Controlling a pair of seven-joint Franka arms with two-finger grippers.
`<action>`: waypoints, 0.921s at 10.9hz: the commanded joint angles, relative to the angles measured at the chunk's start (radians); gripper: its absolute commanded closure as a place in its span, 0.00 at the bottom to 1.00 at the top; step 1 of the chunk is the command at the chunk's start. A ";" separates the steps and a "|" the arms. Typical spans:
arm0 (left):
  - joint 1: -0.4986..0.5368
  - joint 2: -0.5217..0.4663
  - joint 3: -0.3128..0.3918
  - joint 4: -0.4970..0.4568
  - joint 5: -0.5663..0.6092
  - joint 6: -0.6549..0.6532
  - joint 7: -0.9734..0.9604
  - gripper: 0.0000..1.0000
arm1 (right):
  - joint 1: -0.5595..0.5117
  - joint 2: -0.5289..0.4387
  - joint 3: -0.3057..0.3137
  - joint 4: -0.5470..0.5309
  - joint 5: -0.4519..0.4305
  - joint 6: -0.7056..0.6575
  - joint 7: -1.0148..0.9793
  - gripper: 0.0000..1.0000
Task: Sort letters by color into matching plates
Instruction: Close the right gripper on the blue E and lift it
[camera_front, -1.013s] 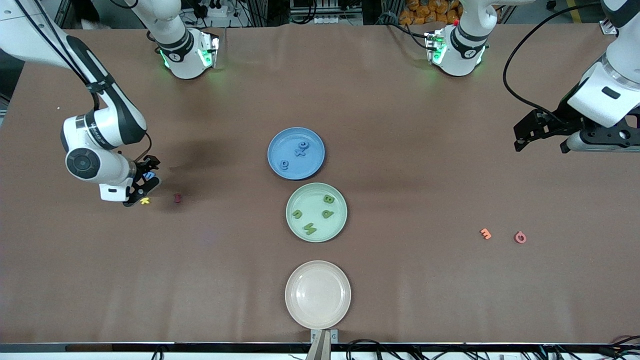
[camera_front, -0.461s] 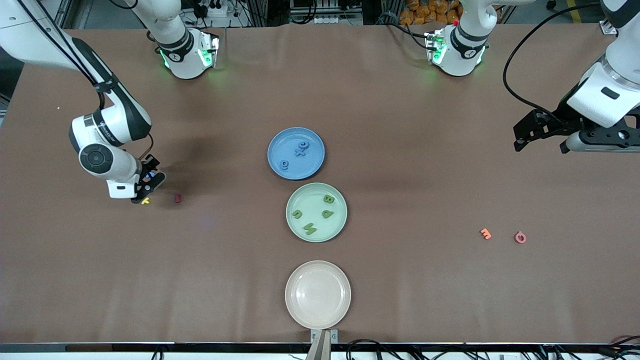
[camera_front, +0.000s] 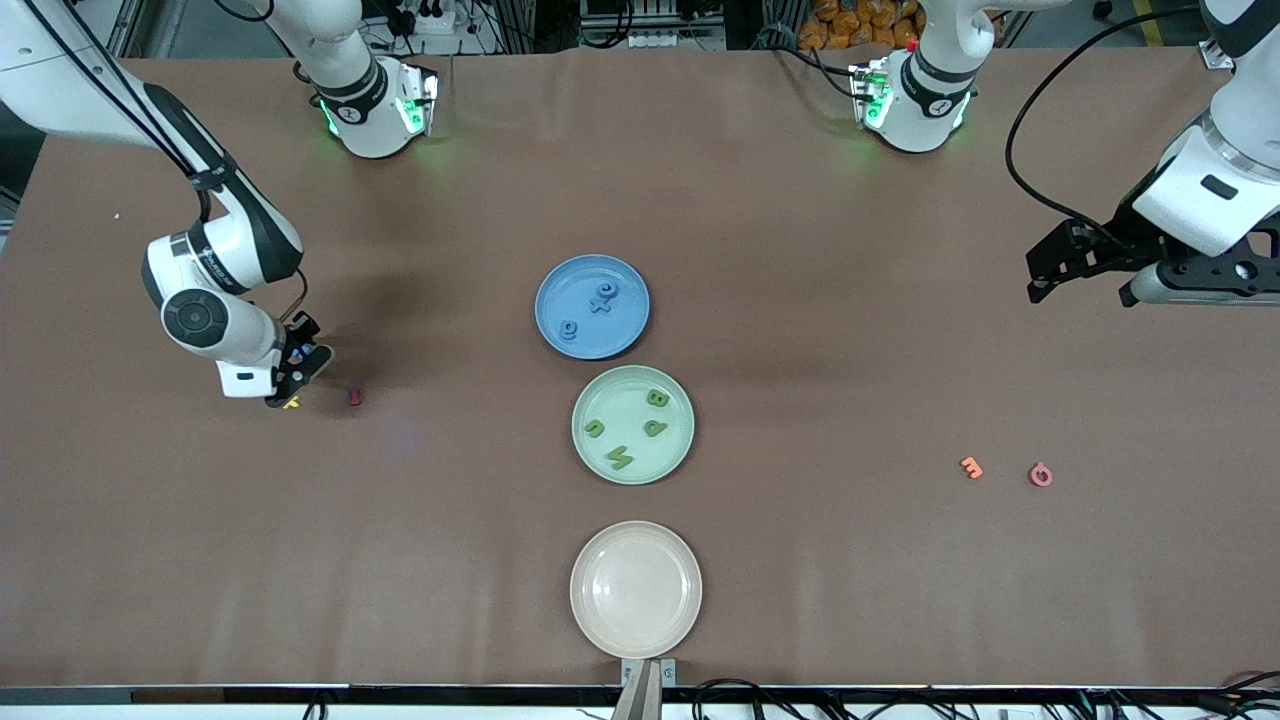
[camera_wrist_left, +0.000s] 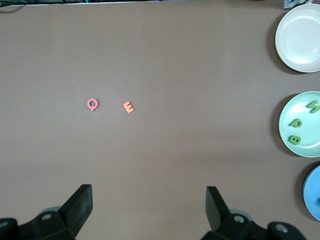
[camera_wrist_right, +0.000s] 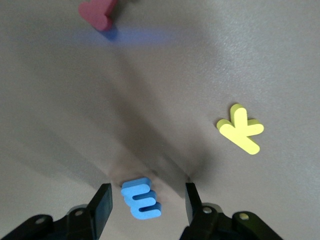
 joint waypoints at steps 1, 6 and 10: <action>0.016 -0.003 -0.005 -0.009 -0.014 0.011 0.042 0.00 | -0.028 0.001 0.009 -0.021 -0.030 0.027 -0.004 0.40; 0.018 -0.005 -0.002 -0.009 -0.012 0.016 0.043 0.00 | -0.030 0.000 0.009 -0.029 -0.044 0.027 -0.014 0.75; 0.027 -0.005 -0.002 -0.014 -0.012 0.016 0.043 0.00 | -0.030 -0.008 0.018 -0.010 -0.037 -0.005 -0.028 1.00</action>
